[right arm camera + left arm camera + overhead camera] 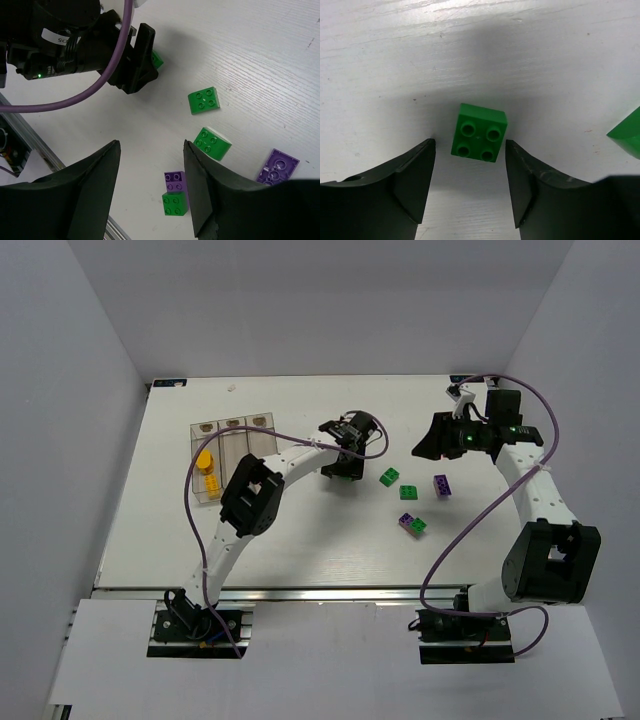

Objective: Sort the legos into containers by color

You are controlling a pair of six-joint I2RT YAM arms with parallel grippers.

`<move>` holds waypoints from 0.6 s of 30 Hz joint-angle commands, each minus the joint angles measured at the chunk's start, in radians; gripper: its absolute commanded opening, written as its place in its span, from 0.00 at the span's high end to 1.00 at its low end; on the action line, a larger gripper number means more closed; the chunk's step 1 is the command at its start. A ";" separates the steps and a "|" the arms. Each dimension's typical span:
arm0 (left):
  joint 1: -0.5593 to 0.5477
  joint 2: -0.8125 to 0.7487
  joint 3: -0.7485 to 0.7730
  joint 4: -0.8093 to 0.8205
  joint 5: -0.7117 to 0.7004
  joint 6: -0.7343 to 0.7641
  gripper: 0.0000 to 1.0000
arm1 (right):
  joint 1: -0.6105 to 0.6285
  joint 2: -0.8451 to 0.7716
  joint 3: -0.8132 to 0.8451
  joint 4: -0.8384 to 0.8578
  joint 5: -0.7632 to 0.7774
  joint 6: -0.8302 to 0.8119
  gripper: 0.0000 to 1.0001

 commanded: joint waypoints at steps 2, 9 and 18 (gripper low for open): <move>-0.021 -0.028 -0.006 0.016 -0.050 0.002 0.36 | -0.001 -0.031 -0.016 -0.008 -0.057 -0.014 0.41; -0.021 -0.057 -0.016 0.030 -0.087 0.023 0.73 | 0.005 -0.043 -0.056 -0.041 -0.117 -0.079 0.42; 0.062 -0.356 -0.196 0.099 -0.061 -0.011 0.98 | 0.108 -0.029 -0.070 -0.232 -0.123 -0.366 0.45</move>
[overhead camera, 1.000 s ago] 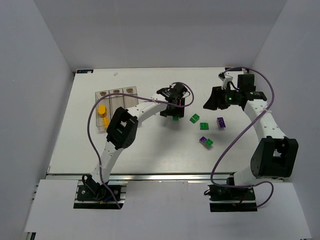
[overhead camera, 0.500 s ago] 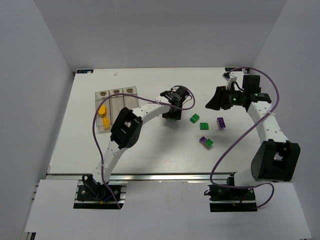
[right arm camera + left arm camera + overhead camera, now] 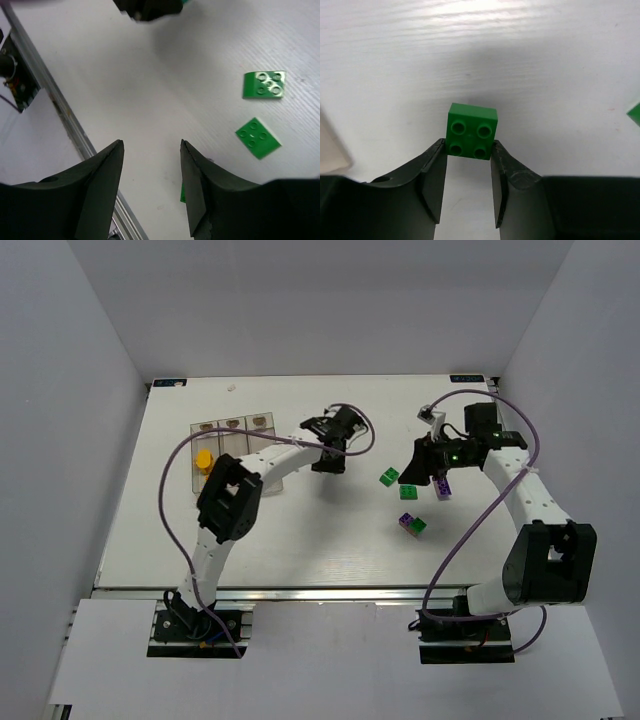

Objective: Sort the legos into containers by color

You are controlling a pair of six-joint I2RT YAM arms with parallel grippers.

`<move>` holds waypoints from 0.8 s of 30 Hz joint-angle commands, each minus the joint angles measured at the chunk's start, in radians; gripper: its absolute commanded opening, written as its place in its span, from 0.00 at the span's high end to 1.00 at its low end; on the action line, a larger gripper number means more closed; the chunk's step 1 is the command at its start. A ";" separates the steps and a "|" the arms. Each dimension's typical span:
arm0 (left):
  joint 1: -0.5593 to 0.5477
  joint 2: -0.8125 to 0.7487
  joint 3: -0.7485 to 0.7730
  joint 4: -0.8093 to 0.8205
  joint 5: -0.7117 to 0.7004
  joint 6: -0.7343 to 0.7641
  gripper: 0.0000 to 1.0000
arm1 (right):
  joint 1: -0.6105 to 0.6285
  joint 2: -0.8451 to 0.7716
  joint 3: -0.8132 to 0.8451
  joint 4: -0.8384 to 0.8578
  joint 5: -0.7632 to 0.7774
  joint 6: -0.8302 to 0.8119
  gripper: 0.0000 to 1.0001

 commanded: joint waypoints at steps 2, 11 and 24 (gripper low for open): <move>0.091 -0.317 -0.116 0.065 0.003 -0.037 0.99 | 0.065 -0.026 -0.034 -0.035 0.025 -0.111 0.45; 0.287 -0.522 -0.358 0.058 -0.051 -0.051 0.99 | 0.121 0.042 -0.036 0.013 0.152 -0.045 0.41; 0.427 -0.486 -0.454 0.038 -0.101 0.012 0.95 | 0.172 0.152 0.044 0.016 0.370 -0.048 0.27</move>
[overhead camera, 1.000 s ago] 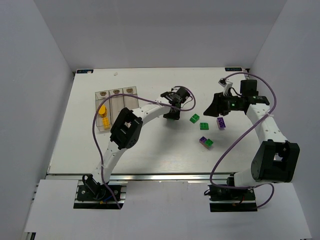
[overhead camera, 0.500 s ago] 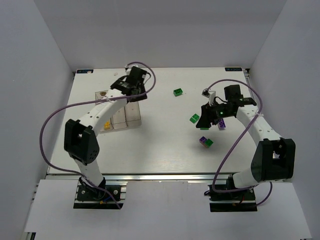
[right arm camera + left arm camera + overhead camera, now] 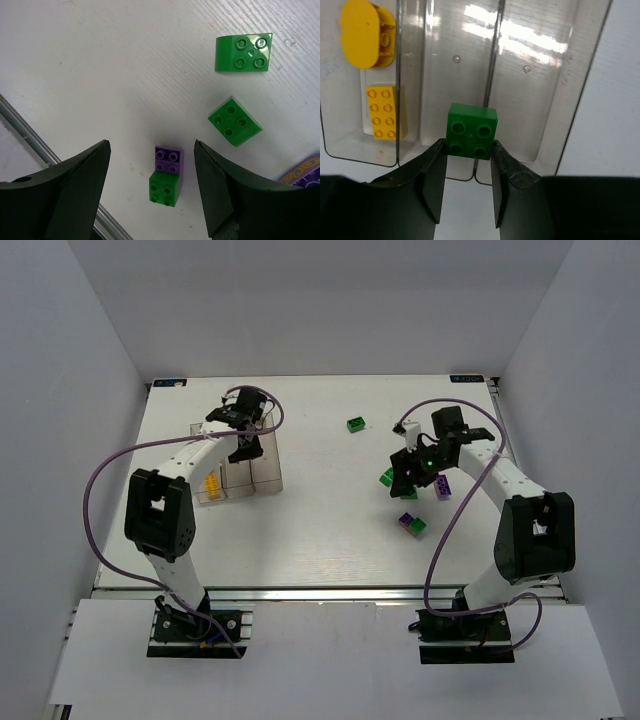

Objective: Sort the legos into containers by color

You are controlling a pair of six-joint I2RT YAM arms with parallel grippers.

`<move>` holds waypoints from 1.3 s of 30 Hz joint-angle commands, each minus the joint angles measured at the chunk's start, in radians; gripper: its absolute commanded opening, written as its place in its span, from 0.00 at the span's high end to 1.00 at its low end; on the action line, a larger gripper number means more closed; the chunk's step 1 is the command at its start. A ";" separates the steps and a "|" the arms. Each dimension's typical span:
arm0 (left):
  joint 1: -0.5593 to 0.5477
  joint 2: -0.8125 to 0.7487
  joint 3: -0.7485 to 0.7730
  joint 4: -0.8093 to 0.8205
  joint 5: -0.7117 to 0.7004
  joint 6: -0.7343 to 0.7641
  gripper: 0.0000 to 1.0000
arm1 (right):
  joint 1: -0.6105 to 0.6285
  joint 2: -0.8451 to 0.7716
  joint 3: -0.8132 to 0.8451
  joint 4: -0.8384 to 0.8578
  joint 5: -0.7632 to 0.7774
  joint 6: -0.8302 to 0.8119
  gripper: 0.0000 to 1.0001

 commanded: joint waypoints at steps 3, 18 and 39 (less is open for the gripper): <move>0.041 -0.004 -0.008 0.015 -0.024 0.018 0.91 | 0.025 0.022 0.036 0.014 0.085 -0.009 0.26; 0.079 -0.024 -0.009 0.009 0.030 0.022 0.23 | 0.066 0.111 0.028 0.085 0.299 -0.041 0.14; 0.060 -0.633 -0.396 0.110 0.291 -0.110 0.23 | 0.078 0.304 0.111 0.019 0.330 -0.590 0.41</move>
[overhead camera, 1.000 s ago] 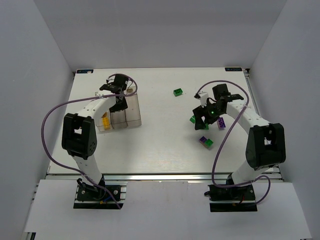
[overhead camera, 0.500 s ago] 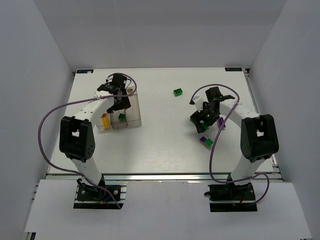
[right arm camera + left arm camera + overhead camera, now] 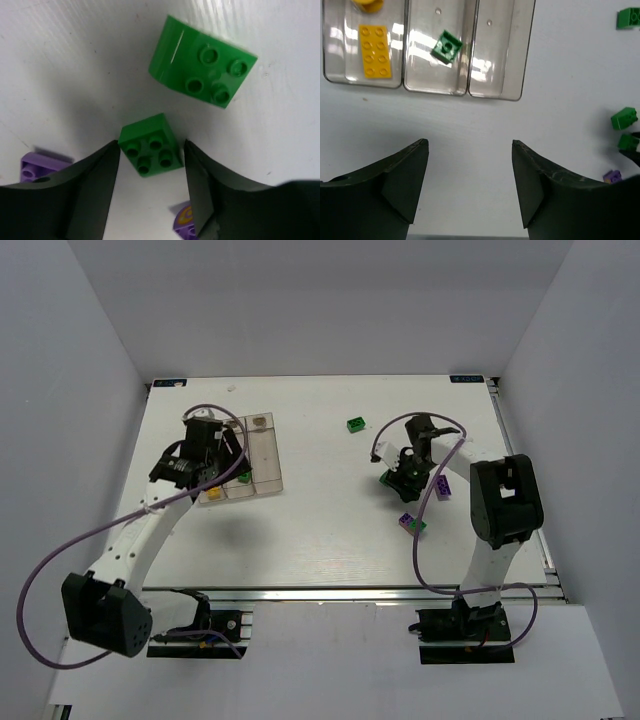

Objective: Sort the legos into containers by color

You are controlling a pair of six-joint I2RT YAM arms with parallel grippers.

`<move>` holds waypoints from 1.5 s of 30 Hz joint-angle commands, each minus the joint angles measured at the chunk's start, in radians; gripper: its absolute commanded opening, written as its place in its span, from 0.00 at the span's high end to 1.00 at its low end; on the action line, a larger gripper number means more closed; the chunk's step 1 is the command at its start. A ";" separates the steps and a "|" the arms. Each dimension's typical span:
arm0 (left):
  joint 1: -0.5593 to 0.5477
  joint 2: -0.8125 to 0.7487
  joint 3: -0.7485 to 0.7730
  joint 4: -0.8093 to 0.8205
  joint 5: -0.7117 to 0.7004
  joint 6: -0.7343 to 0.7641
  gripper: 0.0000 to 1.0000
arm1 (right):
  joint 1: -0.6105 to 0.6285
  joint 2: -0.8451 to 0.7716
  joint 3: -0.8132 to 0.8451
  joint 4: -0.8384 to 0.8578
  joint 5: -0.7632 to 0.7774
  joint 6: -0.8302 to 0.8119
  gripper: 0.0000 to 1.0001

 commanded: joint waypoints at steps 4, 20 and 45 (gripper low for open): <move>0.005 -0.196 -0.117 0.060 0.087 -0.079 0.23 | 0.003 0.028 0.076 -0.057 -0.003 -0.129 0.65; -0.006 -0.568 -0.342 0.320 0.129 -0.119 0.23 | 0.359 0.281 0.970 -0.339 -0.534 0.222 1.00; -0.006 -0.654 -0.186 0.124 0.153 -0.146 0.23 | 0.624 0.617 0.923 0.867 -0.209 0.839 0.50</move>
